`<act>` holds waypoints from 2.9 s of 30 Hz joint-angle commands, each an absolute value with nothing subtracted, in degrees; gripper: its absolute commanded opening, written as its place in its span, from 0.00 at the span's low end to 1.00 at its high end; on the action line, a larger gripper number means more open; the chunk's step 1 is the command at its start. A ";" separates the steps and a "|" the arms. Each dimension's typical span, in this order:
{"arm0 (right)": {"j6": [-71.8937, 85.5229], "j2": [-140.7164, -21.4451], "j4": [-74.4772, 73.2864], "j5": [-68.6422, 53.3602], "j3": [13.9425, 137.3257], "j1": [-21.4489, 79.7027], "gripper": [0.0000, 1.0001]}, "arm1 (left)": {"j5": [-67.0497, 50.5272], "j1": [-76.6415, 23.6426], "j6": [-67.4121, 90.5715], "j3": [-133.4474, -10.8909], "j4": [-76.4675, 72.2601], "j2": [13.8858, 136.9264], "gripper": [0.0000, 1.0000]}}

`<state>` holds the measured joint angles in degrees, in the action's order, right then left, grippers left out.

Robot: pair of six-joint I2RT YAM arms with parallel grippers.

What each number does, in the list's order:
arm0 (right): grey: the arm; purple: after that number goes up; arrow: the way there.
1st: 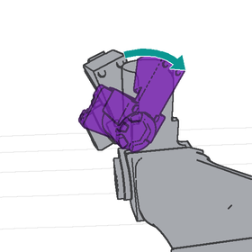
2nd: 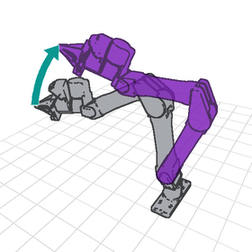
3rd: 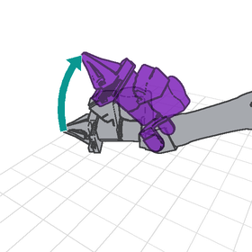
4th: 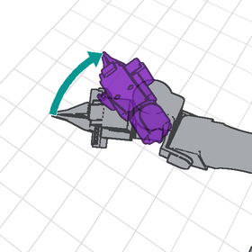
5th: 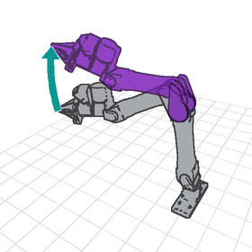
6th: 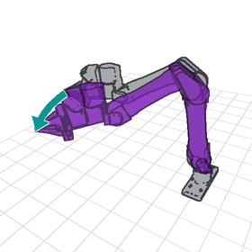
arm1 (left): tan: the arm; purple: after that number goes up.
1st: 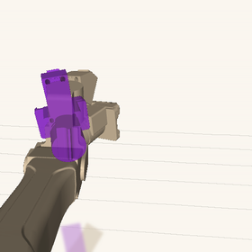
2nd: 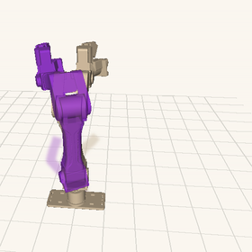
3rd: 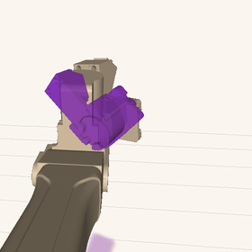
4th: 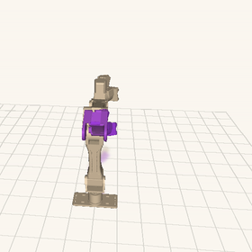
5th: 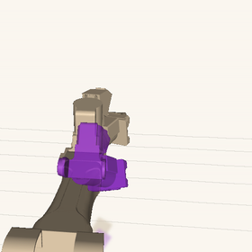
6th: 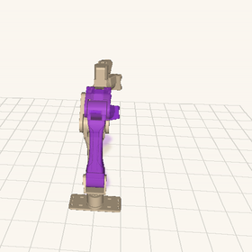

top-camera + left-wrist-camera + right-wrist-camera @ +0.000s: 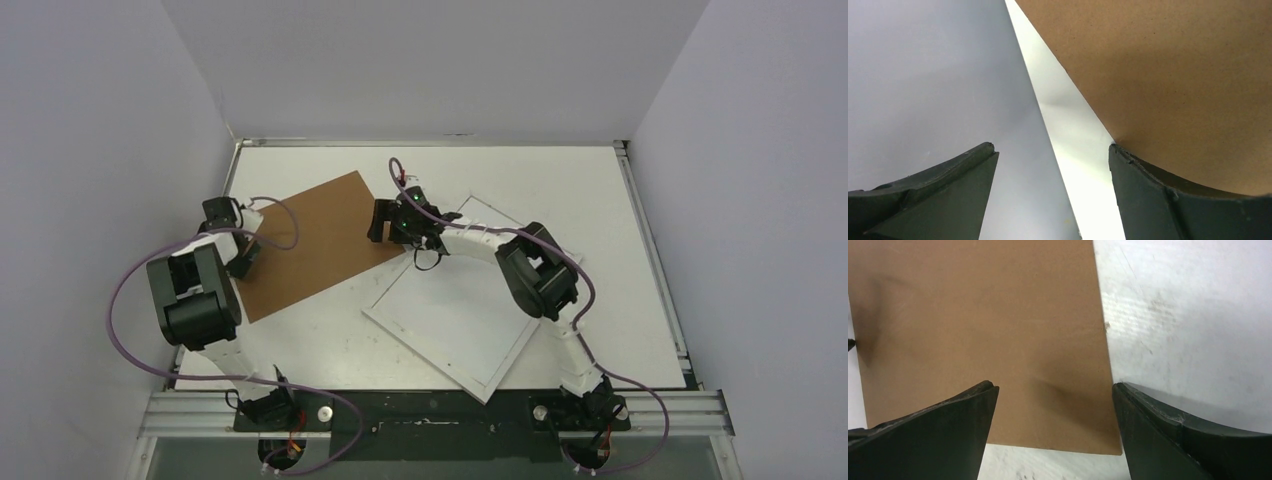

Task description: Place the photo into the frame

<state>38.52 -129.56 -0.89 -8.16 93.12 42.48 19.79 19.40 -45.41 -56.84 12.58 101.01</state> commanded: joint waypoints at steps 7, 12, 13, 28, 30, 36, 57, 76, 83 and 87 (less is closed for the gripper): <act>41.40 -122.24 -3.82 -11.41 85.71 44.04 0.87 | 7.48 16.57 -36.09 -67.79 25.20 101.50 0.84; 38.52 -124.48 -8.15 -6.16 94.13 41.44 0.90 | -1.60 20.64 -33.57 -76.01 37.51 100.73 0.85; 37.68 -125.84 -8.98 -4.70 96.31 41.16 0.90 | -2.74 21.32 -32.98 -76.96 39.79 100.99 0.85; 37.77 -136.50 -9.06 -2.24 106.41 42.18 0.91 | -6.16 24.82 -20.60 -74.98 40.51 106.73 0.70; 38.15 -137.26 -9.03 -2.20 107.09 42.32 0.91 | -6.27 25.76 -20.16 -75.02 40.19 108.34 0.68; 40.58 -138.25 -8.09 -3.83 107.67 42.74 0.91 | -3.32 26.79 -21.24 -74.06 37.19 111.41 0.60; 51.40 -130.90 -1.32 -11.59 94.42 48.95 0.89 | -7.07 27.41 -27.61 -77.30 40.40 114.53 0.47; 53.15 -127.53 -2.77 -10.89 88.96 53.44 0.86 | -3.38 30.67 -31.38 -82.65 40.51 113.54 0.58; 52.32 -126.09 -4.11 -8.68 88.29 53.35 0.86 | -0.49 31.26 -32.34 -82.12 37.64 110.44 0.63; 52.71 -125.39 -2.77 -7.61 86.85 53.42 0.84 | -0.44 31.59 -32.60 -81.82 36.90 110.18 0.64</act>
